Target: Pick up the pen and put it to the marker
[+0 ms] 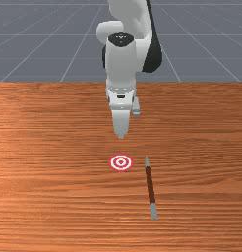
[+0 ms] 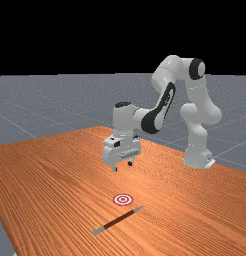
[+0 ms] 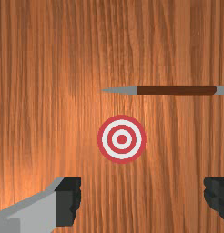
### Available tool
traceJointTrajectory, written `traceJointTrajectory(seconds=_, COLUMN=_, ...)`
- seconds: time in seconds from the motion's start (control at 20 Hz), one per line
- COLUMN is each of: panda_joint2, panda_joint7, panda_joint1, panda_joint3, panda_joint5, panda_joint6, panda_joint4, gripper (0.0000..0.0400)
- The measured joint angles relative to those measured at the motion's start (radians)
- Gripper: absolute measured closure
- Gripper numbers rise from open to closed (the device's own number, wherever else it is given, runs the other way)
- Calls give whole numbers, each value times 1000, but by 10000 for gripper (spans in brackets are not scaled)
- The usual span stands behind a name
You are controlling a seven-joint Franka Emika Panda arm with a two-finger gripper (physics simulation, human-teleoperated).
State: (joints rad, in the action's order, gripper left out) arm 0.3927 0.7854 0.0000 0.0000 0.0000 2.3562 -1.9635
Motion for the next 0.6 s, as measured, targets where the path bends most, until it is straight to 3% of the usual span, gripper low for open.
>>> traceJointTrajectory(seconds=0.05, panda_joint2=0, panda_joint7=0, panda_joint1=0, panda_joint3=0, panda_joint5=0, panda_joint6=0, panda_joint4=0, gripper=157)
traceJointTrajectory(seconds=0.1, panda_joint2=0, panda_joint7=0, panda_joint1=0, panda_joint3=0, panda_joint5=0, panda_joint6=0, panda_joint4=0, gripper=252)
traceJointTrajectory(seconds=0.2, panda_joint2=0, panda_joint7=0, panda_joint1=0, panda_joint3=0, panda_joint5=0, panda_joint6=0, panda_joint4=0, gripper=346)
traceJointTrajectory(seconds=0.35, panda_joint2=-7, panda_joint7=32, panda_joint1=-6, panda_joint3=4, panda_joint5=-2, panda_joint6=4, panda_joint4=-11, gripper=388)
traceJointTrajectory(seconds=0.6, panda_joint2=-3, panda_joint7=26, panda_joint1=-12, panda_joint3=-2, panda_joint5=1, panda_joint6=11, panda_joint4=-15, gripper=399)
